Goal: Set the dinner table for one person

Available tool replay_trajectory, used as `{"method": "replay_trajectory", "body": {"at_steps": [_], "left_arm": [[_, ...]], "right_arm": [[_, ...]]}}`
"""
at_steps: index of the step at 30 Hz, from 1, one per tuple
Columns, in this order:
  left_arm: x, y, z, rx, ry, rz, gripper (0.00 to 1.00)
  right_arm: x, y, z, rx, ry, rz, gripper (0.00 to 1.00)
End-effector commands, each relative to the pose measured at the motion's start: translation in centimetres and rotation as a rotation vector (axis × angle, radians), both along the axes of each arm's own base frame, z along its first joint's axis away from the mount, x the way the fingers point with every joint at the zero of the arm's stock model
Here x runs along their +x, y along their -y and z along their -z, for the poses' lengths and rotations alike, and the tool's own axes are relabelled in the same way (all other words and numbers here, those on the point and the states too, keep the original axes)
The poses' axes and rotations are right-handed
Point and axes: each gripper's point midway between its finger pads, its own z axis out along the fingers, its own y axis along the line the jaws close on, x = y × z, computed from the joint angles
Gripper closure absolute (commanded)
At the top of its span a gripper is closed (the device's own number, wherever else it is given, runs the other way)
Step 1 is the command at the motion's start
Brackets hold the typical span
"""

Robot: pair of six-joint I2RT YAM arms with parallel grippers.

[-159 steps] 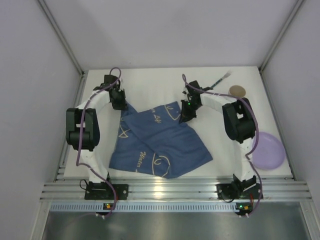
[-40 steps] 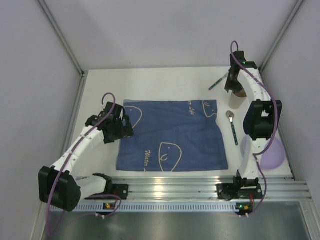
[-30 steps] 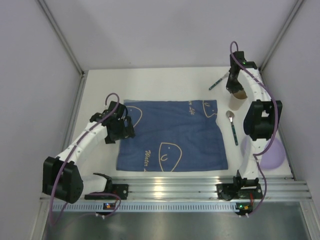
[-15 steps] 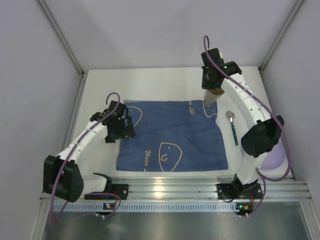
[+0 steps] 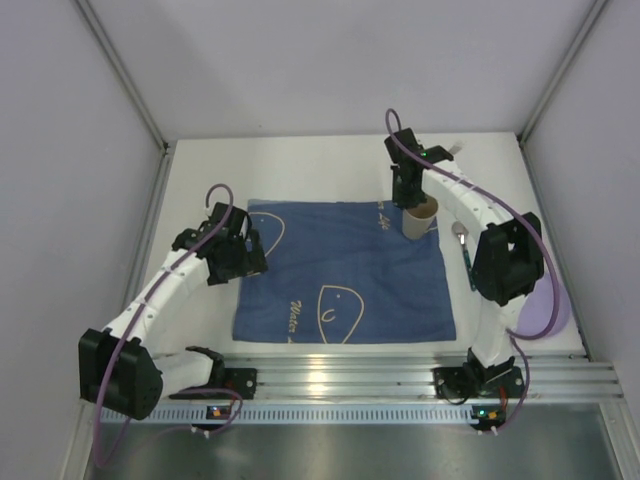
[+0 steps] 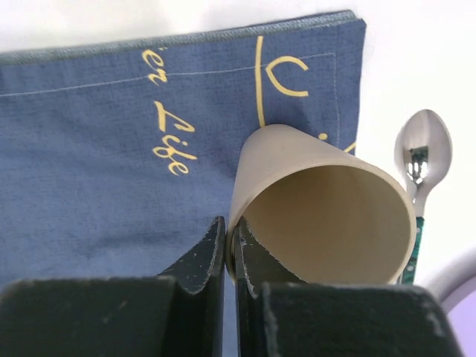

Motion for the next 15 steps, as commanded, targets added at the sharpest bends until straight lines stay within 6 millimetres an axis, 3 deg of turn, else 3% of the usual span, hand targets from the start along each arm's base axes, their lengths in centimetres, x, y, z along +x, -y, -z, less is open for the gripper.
{"method": "replay_trajectory", "body": {"at_steps": [1,7,9,10,11,15], "left_arm": [[-0.3,-0.5,-0.6,0.012,0.019,-0.024,0.02],[-0.3,-0.6,-0.6,0.016,0.02,-0.025,0.02],[-0.3,-0.6,-0.5,0.013,0.021,-0.025,0.02],[-0.3,-0.6,-0.5,0.015,0.02,-0.026,0.03],[-0.3,-0.6,-0.4,0.014,0.016,-0.025,0.03],[-0.3,-0.5,-0.3,0.013,0.012,-0.02,0.03]], "right_arm": [[1.0,-1.4,0.1,0.04,0.049,-0.017,1.0],[0.4,-1.5,1.0,0.046,0.028,-0.021,0.98],[0.4,-1.3,0.5,0.046,0.038,-0.018,0.87],[0.4,-1.3,0.2,0.045,0.045,-0.021,0.63],[0.5,-1.2,-0.5,0.047,0.062,-0.019,0.53],[0.7,-1.0,-3.3,0.046,0.106,-0.018,0.37]]}}
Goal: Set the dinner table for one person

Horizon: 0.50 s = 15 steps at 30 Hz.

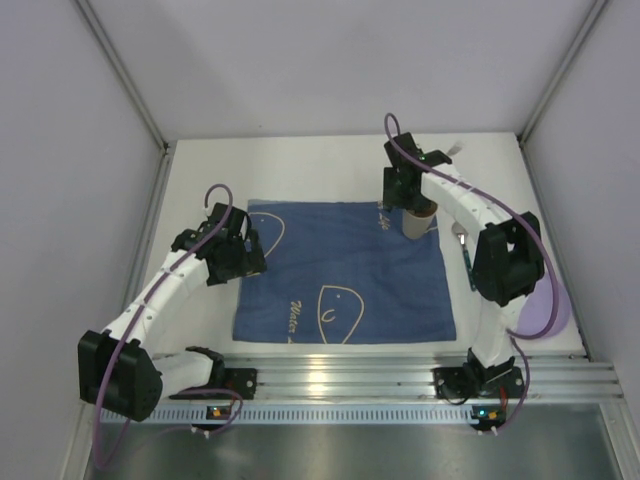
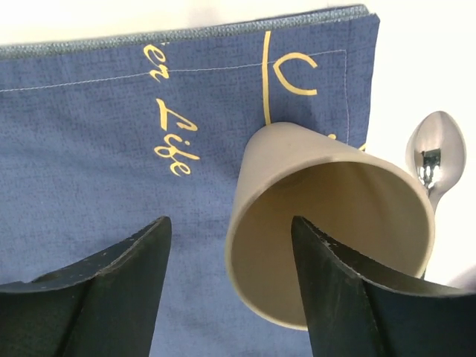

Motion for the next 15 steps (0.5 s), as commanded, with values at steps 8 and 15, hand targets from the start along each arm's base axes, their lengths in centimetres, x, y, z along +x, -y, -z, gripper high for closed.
{"method": "replay_trajectory", "body": {"at_steps": [8,15], "left_arm": [[-0.2,-0.1,0.0,-0.001,0.008,-0.004,0.03],[-0.3,0.1,-0.3,-0.011,0.034,0.004,0.03]], "right_arm": [[-0.7,3.4,-13.9,0.024,0.276,0.083,0.0],[-5.0,12.5,-11.4,0.059,0.251,0.331,0.02]]}}
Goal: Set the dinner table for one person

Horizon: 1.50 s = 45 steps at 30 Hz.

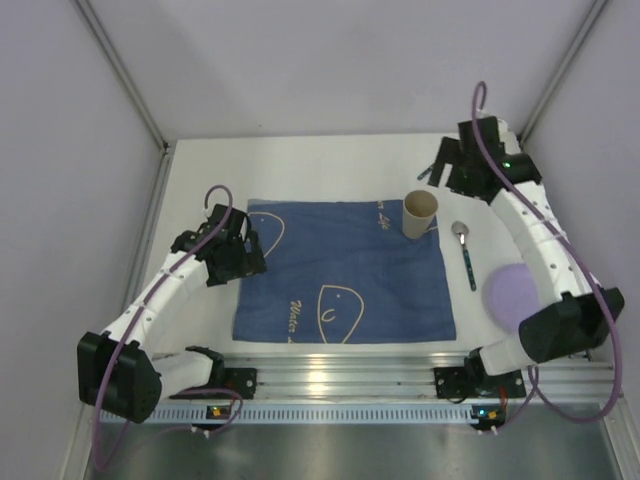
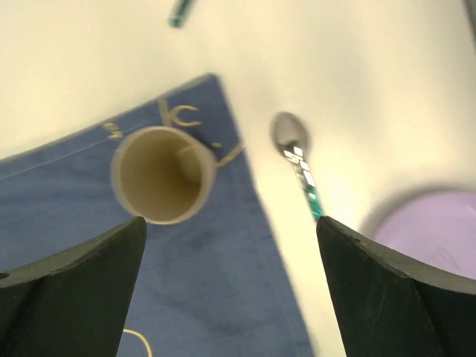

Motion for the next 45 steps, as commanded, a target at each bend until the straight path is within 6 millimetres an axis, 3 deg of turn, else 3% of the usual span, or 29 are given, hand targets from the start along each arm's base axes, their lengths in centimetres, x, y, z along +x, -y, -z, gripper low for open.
{"method": "replay_trajectory", "body": {"at_steps": [1,2,6,7,9,13,16,24,26,29,34,36,39,40,42,43,45], "left_arm": [[0.1,0.2,-0.7,-0.016,0.049,0.005,0.03],[0.1,0.3,-0.8,-0.017,0.057,0.009,0.04],[0.1,0.5,-0.8,-0.018,0.066,0.016,0.04],[0.0,0.5,-0.8,-0.018,0.066,0.017,0.04],[0.1,0.6,-0.9,-0.019,0.072,0.023,0.04],[0.0,0.7,-0.7,-0.017,0.065,0.031,0.04],[0.0,0.9,-0.6,-0.018,0.057,0.039,0.04],[-0.1,0.9,-0.8,-0.011,0.065,0.047,0.04],[-0.1,0.9,-0.7,-0.008,0.061,0.048,0.04],[-0.2,0.9,-0.6,-0.006,0.057,0.049,0.04],[-0.2,0.9,-0.5,-0.001,0.051,0.047,0.04],[-0.2,0.9,-0.3,0.001,0.04,0.047,0.04],[-0.2,1.0,-0.1,-0.001,0.034,0.048,0.04],[-0.2,1.0,0.0,0.0,0.031,0.048,0.04],[-0.2,1.0,0.0,0.001,0.028,0.048,0.04],[-0.2,1.1,-0.1,-0.001,0.03,0.049,0.04],[-0.2,1.1,-0.1,-0.002,0.03,0.051,0.04]], "right_arm": [[-2.6,5.1,3.4,0.035,-0.079,0.153,0.03],[-3.5,7.2,5.4,0.043,-0.121,0.209,0.04],[-5.6,10.1,10.7,0.055,-0.24,0.275,0.08],[-6.2,9.9,12.4,0.063,-0.285,0.265,0.11],[-6.0,9.8,13.9,0.064,-0.305,0.241,0.14],[-6.8,9.8,18.8,0.048,-0.419,0.231,0.29],[-6.9,9.8,21.1,0.042,-0.463,0.226,0.37],[-6.6,10.3,23.6,0.012,-0.507,0.23,0.48],[-6.7,10.5,24.3,0.002,-0.525,0.235,0.55],[-6.7,10.5,24.8,0.007,-0.53,0.233,0.67],[-7.2,10.2,25.9,0.01,-0.552,0.212,1.0],[-7.2,10.4,25.6,-0.002,-0.552,0.213,1.0],[-6.7,10.8,23.5,-0.02,-0.516,0.226,1.0],[-5.7,11.2,21.4,-0.038,-0.46,0.239,1.0],[-5.8,11.4,19.0,-0.068,-0.437,0.241,1.0],[-5.5,11.4,16.4,-0.086,-0.39,0.245,1.0],[-5.6,11.7,13.9,-0.101,-0.348,0.253,1.0]]}}
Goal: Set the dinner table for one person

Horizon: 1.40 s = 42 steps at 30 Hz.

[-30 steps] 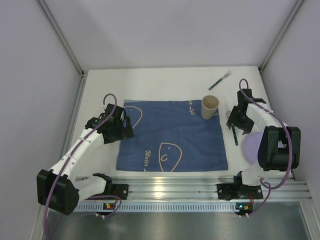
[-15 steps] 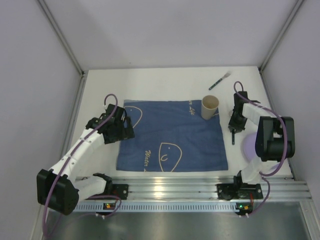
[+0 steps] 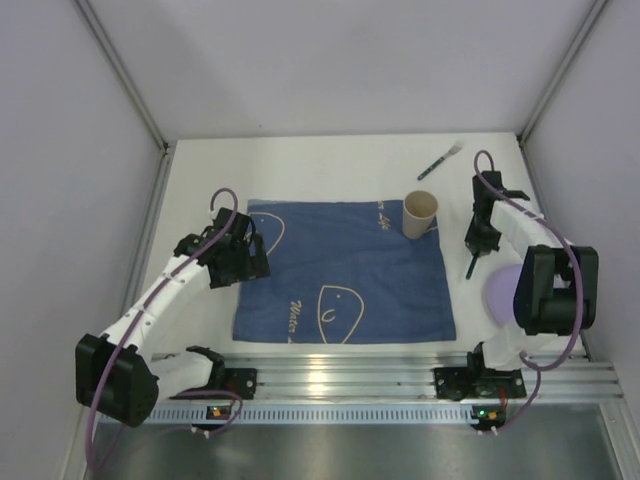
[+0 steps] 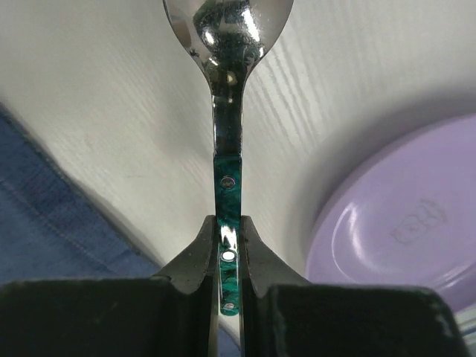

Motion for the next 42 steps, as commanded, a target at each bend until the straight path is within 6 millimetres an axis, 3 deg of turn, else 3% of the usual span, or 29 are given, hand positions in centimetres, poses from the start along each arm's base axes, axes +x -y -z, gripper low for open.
{"method": "replay_trajectory", "body": {"at_steps": [1,3,6,13,18,21,28,35,36,37,40,42], "left_arm": [[0.4,0.1,-0.2,0.001,0.021,0.004,0.04],[0.4,0.2,-0.2,-0.001,0.022,0.006,0.02],[0.4,0.2,-0.7,-0.007,0.04,0.006,0.02],[0.5,0.0,-2.0,-0.02,0.104,-0.002,0.02],[0.5,0.0,-2.4,-0.024,0.125,-0.007,0.02],[0.5,-0.1,-2.5,-0.023,0.132,-0.01,0.02],[0.4,-0.4,-2.8,-0.011,0.148,-0.026,0.02],[0.3,-0.5,-3.2,0.0,0.166,-0.032,0.02],[0.3,-0.4,-3.2,0.001,0.167,-0.034,0.02],[0.2,-0.4,-3.2,0.004,0.169,-0.03,0.02],[0.1,-0.2,-3.4,0.005,0.177,-0.025,0.02],[0.0,-0.1,-3.4,0.007,0.179,-0.023,0.02]], "right_arm": [[1.2,-0.2,-9.2,-0.084,0.195,-0.033,1.0],[0.3,-1.0,-10.5,-0.071,0.22,-0.048,1.0],[-2.7,-4.1,-11.5,0.018,0.245,-0.106,1.0],[-12.8,-10.8,-10.4,0.226,0.238,-0.226,1.0],[-15.7,-13.4,-8.9,0.371,0.261,-0.255,1.0],[-15.7,-14.8,-7.2,0.435,0.264,-0.281,1.0],[-11.1,-17.4,-5.3,0.429,0.287,-0.338,1.0],[-9.2,-17.7,-2.8,0.346,0.226,-0.415,0.98],[-9.2,-17.6,-2.4,0.336,0.215,-0.421,0.92],[-9.3,-17.4,-1.8,0.325,0.197,-0.434,0.71],[-9.4,-16.9,-1.2,0.29,0.165,-0.453,0.35],[-8.5,-16.8,-2.5,0.261,0.192,-0.475,0.3]]}}
